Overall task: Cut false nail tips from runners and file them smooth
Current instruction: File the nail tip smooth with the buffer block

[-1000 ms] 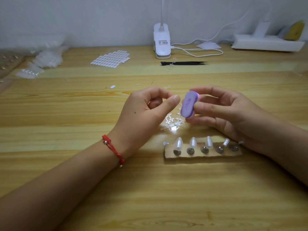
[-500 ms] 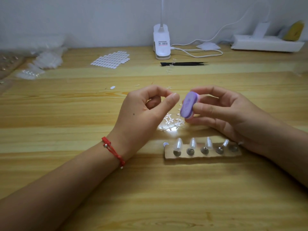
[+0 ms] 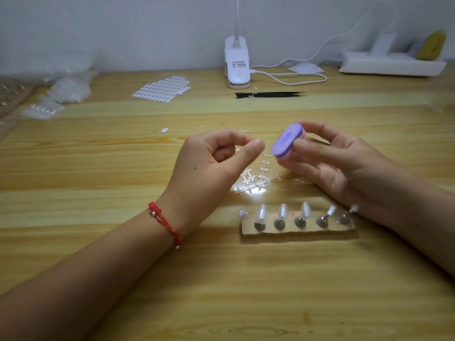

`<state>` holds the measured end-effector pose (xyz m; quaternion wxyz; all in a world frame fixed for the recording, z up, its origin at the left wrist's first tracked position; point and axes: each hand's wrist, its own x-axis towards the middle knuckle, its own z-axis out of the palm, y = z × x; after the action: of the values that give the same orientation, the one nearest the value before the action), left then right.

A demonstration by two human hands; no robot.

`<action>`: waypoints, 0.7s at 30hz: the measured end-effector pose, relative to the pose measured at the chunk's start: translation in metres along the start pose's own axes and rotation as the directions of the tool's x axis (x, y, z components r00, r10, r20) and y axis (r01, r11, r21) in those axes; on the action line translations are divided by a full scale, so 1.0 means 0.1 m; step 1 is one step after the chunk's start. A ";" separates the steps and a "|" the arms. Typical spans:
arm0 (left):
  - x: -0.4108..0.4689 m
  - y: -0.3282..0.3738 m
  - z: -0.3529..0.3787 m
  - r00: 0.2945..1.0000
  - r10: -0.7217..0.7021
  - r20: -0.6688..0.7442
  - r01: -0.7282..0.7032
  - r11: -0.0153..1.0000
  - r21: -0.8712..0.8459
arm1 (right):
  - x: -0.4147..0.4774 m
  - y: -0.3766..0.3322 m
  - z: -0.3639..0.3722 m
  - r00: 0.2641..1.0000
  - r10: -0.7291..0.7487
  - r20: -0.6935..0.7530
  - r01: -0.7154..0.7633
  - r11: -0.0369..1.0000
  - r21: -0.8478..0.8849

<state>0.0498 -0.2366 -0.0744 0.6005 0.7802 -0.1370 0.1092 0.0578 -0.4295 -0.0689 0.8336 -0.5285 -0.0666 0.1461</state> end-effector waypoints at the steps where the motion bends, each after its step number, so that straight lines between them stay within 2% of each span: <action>1: 0.00 0.00 0.00 1.000 0.000 -0.004 0.000 1.000 0.002 | -0.01 0.01 0.01 1.000 -0.001 0.029 0.002 0.999 -0.050; 3: 0.00 0.00 0.00 0.999 0.004 0.034 -0.005 1.000 0.031 | -0.01 0.01 0.02 0.999 0.005 0.047 -0.001 0.997 -0.080; 6: -0.01 0.01 0.01 0.999 0.019 0.043 -0.021 0.999 0.043 | 0.00 -0.01 0.00 1.000 -0.004 -0.008 0.004 1.000 0.030; 8: -0.01 0.01 0.00 1.000 0.008 -0.023 -0.007 1.000 0.013 | -0.01 0.00 0.02 0.999 -0.014 0.034 0.017 0.998 -0.068; 10: 0.00 0.01 -0.01 1.000 0.003 -0.028 -0.002 1.000 0.017 | -0.03 0.02 0.05 0.996 -0.007 0.091 0.022 0.985 -0.173; 14: -0.01 0.02 0.01 0.999 0.009 0.042 -0.011 0.999 0.050 | 0.01 0.00 -0.01 1.000 0.002 0.008 -0.002 1.000 0.024; 18: 0.00 0.02 0.00 0.999 0.012 -0.047 -0.011 1.000 0.011 | -0.02 0.02 0.03 0.996 -0.001 0.093 0.016 0.988 -0.154; 21: 0.00 0.02 0.01 1.000 0.025 0.002 -0.025 0.998 0.052 | -0.01 0.01 0.01 0.998 0.004 0.069 0.003 0.994 -0.111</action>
<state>0.0487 -0.2380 -0.0732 0.5787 0.7937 -0.1442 0.1197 0.0567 -0.4290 -0.0693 0.8000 -0.5688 -0.1034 0.1606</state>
